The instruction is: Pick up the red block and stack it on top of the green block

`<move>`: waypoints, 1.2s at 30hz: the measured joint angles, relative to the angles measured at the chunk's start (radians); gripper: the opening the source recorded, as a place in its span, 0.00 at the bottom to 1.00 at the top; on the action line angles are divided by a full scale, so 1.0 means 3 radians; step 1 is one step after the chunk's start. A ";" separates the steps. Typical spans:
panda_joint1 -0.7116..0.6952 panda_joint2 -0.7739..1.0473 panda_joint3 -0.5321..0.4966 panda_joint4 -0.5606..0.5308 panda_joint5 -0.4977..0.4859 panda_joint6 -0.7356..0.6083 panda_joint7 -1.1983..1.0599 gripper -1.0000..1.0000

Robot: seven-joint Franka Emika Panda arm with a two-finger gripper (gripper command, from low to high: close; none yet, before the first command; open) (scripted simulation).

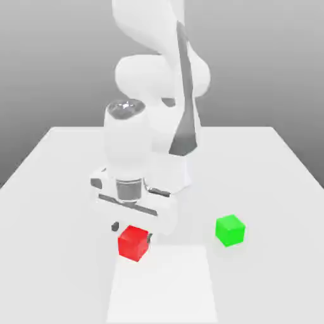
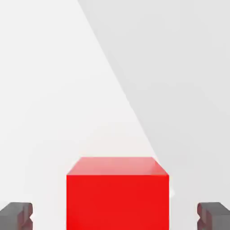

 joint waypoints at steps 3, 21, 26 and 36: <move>0.0000 0.0000 0.0001 0.0000 -0.0004 0.0001 0.0004 0.00; 0.0814 -0.1298 0.0343 -0.0210 0.0268 -0.1077 -0.0434 0.00; 0.1611 -0.1596 0.0636 -0.0291 0.0471 -0.1295 -0.0817 0.00; 0.1739 -0.0848 0.0886 -0.0297 0.0206 -0.0549 -0.0753 0.00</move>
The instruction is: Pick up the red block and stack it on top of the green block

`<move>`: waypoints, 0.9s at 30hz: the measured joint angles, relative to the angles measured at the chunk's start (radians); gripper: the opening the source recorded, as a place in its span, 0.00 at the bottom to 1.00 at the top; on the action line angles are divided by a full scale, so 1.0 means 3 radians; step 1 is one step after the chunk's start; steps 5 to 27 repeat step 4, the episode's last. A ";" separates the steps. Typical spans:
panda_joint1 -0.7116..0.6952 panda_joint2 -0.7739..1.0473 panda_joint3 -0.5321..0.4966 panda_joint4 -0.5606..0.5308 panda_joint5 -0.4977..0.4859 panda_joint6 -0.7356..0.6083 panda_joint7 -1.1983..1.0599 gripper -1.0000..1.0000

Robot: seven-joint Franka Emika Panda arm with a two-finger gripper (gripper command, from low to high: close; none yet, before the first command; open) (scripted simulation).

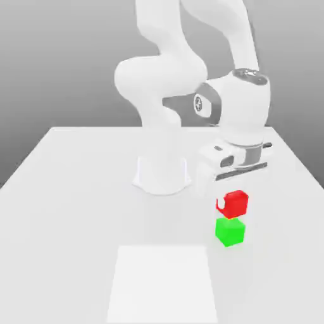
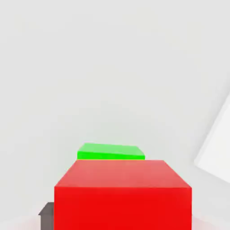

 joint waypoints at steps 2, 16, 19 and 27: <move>-0.0027 0.0184 -0.0002 0.0003 -0.0089 0.0179 0.0059 1.00; -0.0027 0.0184 -0.0002 0.0003 -0.0089 0.0179 0.0059 1.00; -0.0027 0.0184 -0.0002 0.0003 -0.0089 0.0179 0.0059 1.00; -0.0027 0.0184 -0.0002 0.0003 -0.0089 0.0179 0.0059 1.00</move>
